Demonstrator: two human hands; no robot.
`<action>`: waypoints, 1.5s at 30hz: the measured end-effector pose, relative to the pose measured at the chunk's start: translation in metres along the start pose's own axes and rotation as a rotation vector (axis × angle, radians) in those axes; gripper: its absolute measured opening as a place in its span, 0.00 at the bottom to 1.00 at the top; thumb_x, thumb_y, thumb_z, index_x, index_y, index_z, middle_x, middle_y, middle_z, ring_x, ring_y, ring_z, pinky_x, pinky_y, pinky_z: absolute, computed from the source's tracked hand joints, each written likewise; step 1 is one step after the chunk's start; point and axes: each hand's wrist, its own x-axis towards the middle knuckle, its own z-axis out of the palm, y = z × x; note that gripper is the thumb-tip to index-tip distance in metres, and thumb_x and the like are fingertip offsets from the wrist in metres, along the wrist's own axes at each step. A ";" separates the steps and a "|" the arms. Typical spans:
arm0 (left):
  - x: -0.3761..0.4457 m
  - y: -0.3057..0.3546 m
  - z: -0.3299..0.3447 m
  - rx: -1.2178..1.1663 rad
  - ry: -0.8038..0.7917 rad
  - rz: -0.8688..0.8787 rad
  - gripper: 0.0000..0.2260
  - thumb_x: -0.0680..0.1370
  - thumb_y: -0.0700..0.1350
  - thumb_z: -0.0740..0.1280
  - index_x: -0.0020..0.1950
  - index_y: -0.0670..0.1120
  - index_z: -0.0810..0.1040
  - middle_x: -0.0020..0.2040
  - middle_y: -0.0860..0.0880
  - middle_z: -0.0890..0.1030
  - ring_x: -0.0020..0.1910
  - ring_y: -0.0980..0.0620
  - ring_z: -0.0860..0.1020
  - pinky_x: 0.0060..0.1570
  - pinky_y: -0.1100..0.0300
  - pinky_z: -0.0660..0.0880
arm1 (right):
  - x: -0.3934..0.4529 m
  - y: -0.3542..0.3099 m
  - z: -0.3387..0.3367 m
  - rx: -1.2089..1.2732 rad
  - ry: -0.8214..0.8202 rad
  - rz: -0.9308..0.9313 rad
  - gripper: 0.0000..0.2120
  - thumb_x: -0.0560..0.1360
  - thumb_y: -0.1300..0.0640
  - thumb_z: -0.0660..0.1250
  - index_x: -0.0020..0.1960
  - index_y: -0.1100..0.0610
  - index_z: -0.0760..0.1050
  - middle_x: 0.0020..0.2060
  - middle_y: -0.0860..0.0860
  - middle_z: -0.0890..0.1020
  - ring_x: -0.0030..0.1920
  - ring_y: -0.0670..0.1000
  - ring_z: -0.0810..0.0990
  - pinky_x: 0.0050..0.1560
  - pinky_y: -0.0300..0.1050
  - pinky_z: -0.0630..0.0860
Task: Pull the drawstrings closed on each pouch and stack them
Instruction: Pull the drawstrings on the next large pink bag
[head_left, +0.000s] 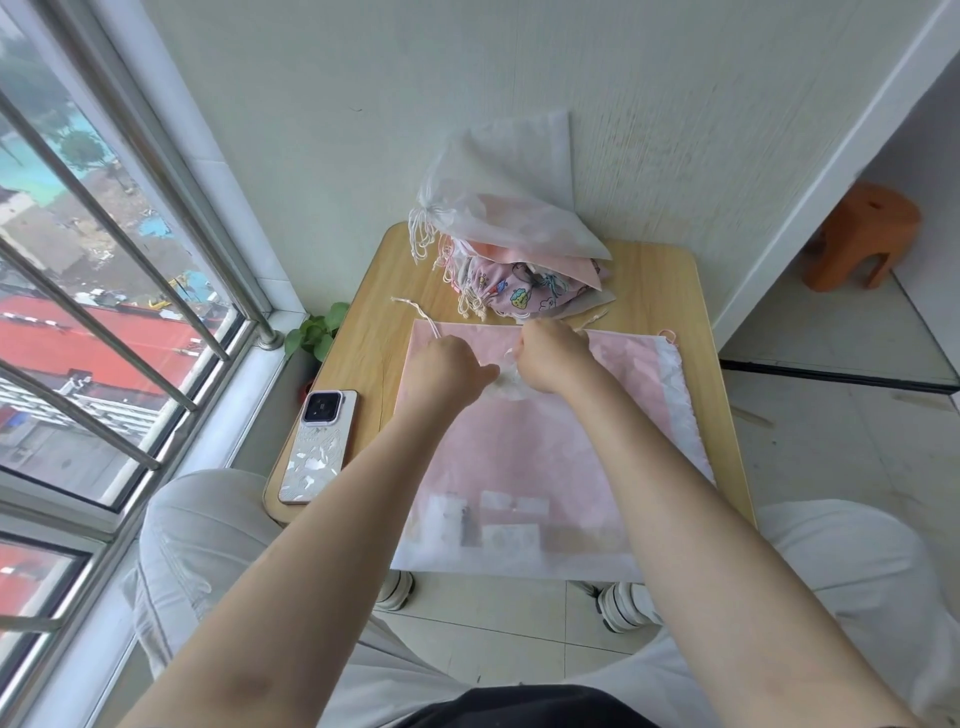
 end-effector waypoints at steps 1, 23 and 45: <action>-0.001 0.001 0.001 -0.005 0.009 -0.006 0.19 0.75 0.57 0.67 0.42 0.40 0.82 0.39 0.46 0.82 0.37 0.47 0.77 0.30 0.59 0.68 | 0.000 0.000 0.000 0.002 -0.004 -0.004 0.14 0.81 0.54 0.60 0.63 0.60 0.74 0.63 0.58 0.76 0.65 0.60 0.73 0.62 0.52 0.68; -0.002 0.004 -0.011 -0.774 -0.135 -0.014 0.10 0.76 0.42 0.70 0.34 0.45 0.81 0.29 0.51 0.78 0.23 0.62 0.70 0.25 0.69 0.66 | 0.009 0.007 0.004 0.932 0.095 0.135 0.13 0.72 0.55 0.68 0.38 0.67 0.78 0.26 0.49 0.66 0.27 0.47 0.63 0.30 0.40 0.61; 0.004 -0.003 -0.015 -0.757 -0.208 -0.074 0.13 0.77 0.47 0.68 0.44 0.38 0.84 0.37 0.47 0.82 0.34 0.54 0.72 0.31 0.65 0.65 | 0.023 0.009 -0.011 0.315 0.011 -0.109 0.21 0.74 0.48 0.64 0.28 0.59 0.70 0.25 0.53 0.69 0.29 0.53 0.67 0.33 0.46 0.64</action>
